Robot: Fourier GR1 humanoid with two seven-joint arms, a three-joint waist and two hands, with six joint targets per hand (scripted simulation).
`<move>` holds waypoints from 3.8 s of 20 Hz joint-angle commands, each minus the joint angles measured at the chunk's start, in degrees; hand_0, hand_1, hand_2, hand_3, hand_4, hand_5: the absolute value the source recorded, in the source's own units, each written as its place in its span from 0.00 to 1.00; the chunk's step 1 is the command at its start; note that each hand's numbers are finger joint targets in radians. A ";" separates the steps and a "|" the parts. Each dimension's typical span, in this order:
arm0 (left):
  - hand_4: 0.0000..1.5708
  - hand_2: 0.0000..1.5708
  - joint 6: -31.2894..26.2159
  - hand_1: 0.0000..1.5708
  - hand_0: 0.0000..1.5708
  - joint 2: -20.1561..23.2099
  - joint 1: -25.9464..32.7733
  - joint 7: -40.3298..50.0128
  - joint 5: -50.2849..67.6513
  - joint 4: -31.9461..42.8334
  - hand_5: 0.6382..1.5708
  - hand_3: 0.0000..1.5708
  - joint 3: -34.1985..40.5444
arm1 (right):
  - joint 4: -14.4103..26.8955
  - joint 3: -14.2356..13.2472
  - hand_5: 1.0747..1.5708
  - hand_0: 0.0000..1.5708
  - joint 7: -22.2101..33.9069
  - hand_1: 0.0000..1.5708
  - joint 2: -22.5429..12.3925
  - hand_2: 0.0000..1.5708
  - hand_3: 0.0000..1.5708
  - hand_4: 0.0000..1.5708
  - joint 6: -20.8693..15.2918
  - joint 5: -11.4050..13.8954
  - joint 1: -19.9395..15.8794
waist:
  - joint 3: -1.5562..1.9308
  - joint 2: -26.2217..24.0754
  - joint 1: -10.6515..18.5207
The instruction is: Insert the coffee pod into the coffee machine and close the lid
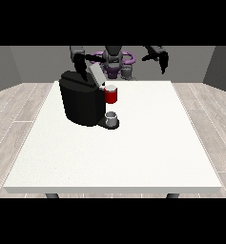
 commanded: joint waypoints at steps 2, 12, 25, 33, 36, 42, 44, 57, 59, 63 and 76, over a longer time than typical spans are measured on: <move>0.23 0.00 1.87 0.00 0.00 0.57 2.21 3.04 0.38 -5.52 1.00 0.00 -0.33 | 2.46 -0.08 1.00 0.00 -3.69 0.00 -2.19 0.00 0.00 0.00 4.45 -0.78 -0.37 | 0.01 1.36 -1.25; 0.22 0.00 2.51 0.00 0.00 3.35 1.52 3.61 1.03 -5.96 1.00 0.00 0.74 | 3.25 3.68 1.00 0.00 -3.07 0.00 -0.11 0.00 0.00 0.13 0.73 3.55 -7.49 | 0.00 4.64 -1.57; 0.23 0.00 0.72 0.00 0.00 2.94 0.13 4.27 1.49 -5.53 1.00 0.00 -1.46 | 0.80 7.64 1.00 0.00 2.50 0.00 1.51 0.00 0.00 0.00 -0.75 7.32 -14.61 | 0.00 5.50 3.42; 0.25 0.00 1.95 0.00 0.00 1.06 -3.56 1.56 -0.95 -6.17 1.00 0.00 -4.68 | -2.10 7.86 1.00 0.00 6.20 0.00 -2.38 0.00 0.00 0.19 -3.07 11.59 -21.26 | -0.01 10.04 8.76; 0.28 0.00 1.31 0.00 0.00 1.88 -4.54 1.09 0.02 -5.83 1.00 0.00 -3.63 | -3.25 5.76 1.00 0.00 7.45 0.00 -3.76 0.00 0.00 0.15 -2.88 10.51 -22.47 | 0.00 11.85 10.35; 0.27 0.00 -0.29 0.00 0.00 1.26 -6.21 1.38 0.50 -5.17 1.00 0.00 -5.04 | -7.96 7.26 1.00 0.00 12.60 0.00 -4.81 0.00 0.00 0.06 -2.63 12.56 -22.49 | 0.00 12.72 13.64; 0.27 0.00 -1.54 0.00 0.00 2.36 -8.33 0.92 0.69 -6.06 1.00 0.00 -5.21 | -8.75 6.03 1.00 0.00 13.59 0.00 -6.37 0.00 0.00 0.03 -3.02 12.71 -23.16 | 0.05 14.77 15.62; 0.14 0.00 -2.59 0.00 0.00 0.68 -12.59 1.28 1.26 -7.05 1.00 0.00 -7.25 | -11.02 2.96 1.00 0.00 14.18 0.00 -8.25 0.00 0.00 0.00 -4.02 13.30 -27.42 | 0.01 21.31 23.20; 0.18 0.00 -4.22 0.00 0.00 2.29 -15.86 3.20 3.12 -7.79 1.00 0.00 -5.69 | -8.34 2.45 1.00 0.00 12.69 0.00 -7.81 0.00 0.00 0.00 -4.49 13.19 -29.67 | 0.00 22.90 23.61; 0.17 0.00 -4.05 0.00 0.00 2.60 -14.46 4.09 3.15 -8.13 1.00 0.00 -5.51 | -3.31 1.25 1.00 0.00 10.95 0.00 -9.69 0.00 0.00 0.08 -1.17 11.79 -33.50 | -0.02 22.61 21.79; 0.17 0.00 -2.21 0.00 0.00 3.05 -4.08 -1.37 2.95 -4.55 1.00 0.00 -2.94 | -5.66 10.13 1.00 0.00 -1.77 0.00 6.13 0.00 0.00 0.12 -2.56 11.75 -25.02 | -0.03 14.37 10.86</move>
